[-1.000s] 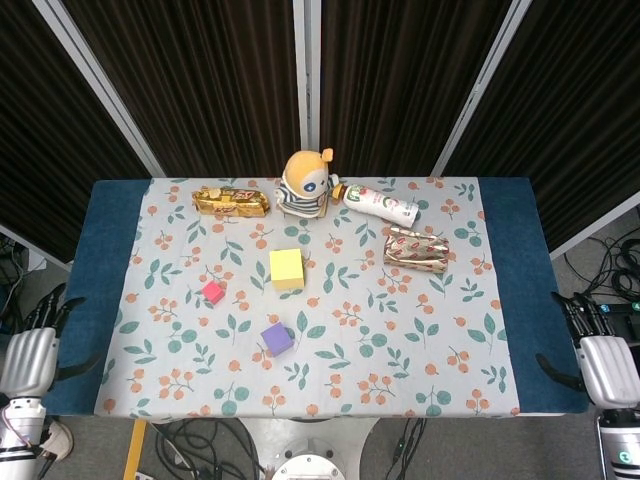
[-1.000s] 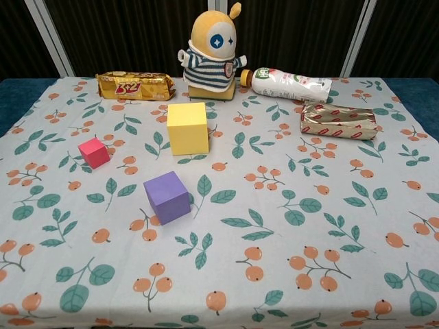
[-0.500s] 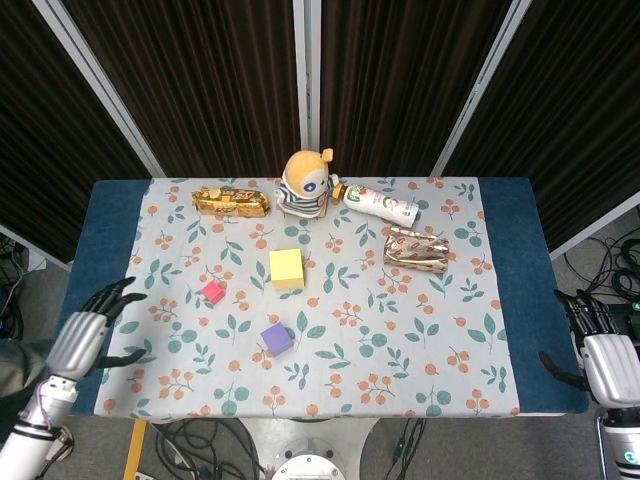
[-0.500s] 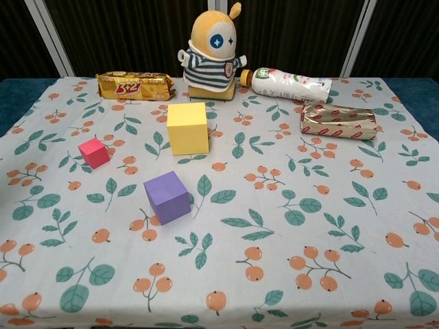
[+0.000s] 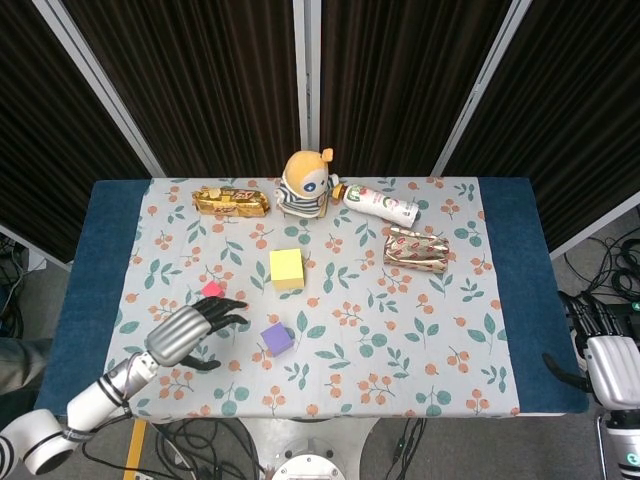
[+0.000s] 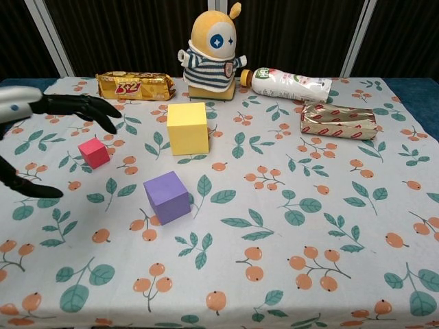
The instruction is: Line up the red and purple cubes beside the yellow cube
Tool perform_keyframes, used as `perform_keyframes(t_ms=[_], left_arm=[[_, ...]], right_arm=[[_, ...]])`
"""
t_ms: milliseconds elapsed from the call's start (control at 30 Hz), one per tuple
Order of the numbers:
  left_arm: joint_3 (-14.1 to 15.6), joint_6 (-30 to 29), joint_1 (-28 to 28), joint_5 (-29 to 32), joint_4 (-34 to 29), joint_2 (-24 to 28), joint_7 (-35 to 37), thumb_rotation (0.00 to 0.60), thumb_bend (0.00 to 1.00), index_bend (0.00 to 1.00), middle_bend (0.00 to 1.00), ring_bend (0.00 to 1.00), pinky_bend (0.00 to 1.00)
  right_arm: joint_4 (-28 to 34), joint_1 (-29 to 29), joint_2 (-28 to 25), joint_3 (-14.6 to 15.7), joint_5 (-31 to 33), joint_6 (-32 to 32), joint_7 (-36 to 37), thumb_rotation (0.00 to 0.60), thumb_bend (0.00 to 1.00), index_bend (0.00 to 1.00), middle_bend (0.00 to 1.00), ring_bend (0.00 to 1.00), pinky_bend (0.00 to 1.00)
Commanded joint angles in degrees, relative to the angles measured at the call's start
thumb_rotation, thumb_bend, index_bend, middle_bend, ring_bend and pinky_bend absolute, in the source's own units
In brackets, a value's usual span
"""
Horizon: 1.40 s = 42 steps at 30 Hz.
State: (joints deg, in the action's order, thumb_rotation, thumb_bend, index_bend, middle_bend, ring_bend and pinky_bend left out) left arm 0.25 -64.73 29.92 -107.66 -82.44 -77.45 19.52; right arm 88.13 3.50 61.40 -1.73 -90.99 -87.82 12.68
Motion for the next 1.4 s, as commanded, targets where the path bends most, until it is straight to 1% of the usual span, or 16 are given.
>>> perform_keyframes(t_ms=[33,267,600,833,1033,1233,1333,1400], left_arm=[[0.4,1.2,3.0,-2.0,2.8,-3.0,-2.4,0.600,0.21,0.30,0.23,0.17,0.19],[0.3,3.2,7.7,-2.7,6.5,-6.9,-5.0,0.600,0.21,0.28,0.23,0.17,0.19],[0.5,9.6,15.1,-1.7,10.2,-10.1,-7.6,0.600,0.22,0.27,0.20,0.17,0.19],[0.7,14.3,18.3,1.1,9.8,-10.9,-10.7,0.600,0.23,0.26,0.19,0.17,0.19],[1.3,17.3,19.9,3.6,9.6,-11.2,-12.7,0.600,0.26,0.26,0.19,0.17,0.19],[1.8,18.1,20.4,5.8,9.4,-11.7,-13.6,0.600,0.29,0.26,0.19,0.17,0.19],[2.0,17.6,20.3,6.6,9.8,-12.5,-13.5,0.600,0.31,0.29,0.23,0.17,0.19],[2.0,16.7,20.1,6.9,10.6,-13.5,-13.4,0.600,0.31,0.34,0.29,0.21,0.19]], right_arm=[[0.1,-0.1,-0.2,0.0,0.1,0.0,-0.1,0.600,0.15,0.04,0.13,0.00,0.10],[0.2,0.0,-0.3,0.0,0.0,0.3,-0.1,0.600,0.15,0.04,0.13,0.00,0.10],[0.1,-0.6,-0.7,0.1,0.5,-0.3,0.3,0.600,0.15,0.04,0.13,0.00,0.10],[-0.5,-1.1,-0.5,0.1,0.8,-0.6,0.8,0.600,0.15,0.04,0.13,0.00,0.10],[-1.0,-1.5,-0.5,0.2,1.0,-0.9,1.4,0.600,0.15,0.04,0.13,0.00,0.10],[-1.3,-1.5,-0.4,0.1,1.1,-0.6,1.6,0.600,0.15,0.04,0.13,0.00,0.10],[-1.3,-1.5,-0.3,0.1,1.1,-0.7,1.6,0.600,0.15,0.04,0.13,0.00,0.10],[-1.4,-1.5,-0.3,0.0,1.1,-0.6,1.6,0.600,0.15,0.04,0.13,0.00,0.10]])
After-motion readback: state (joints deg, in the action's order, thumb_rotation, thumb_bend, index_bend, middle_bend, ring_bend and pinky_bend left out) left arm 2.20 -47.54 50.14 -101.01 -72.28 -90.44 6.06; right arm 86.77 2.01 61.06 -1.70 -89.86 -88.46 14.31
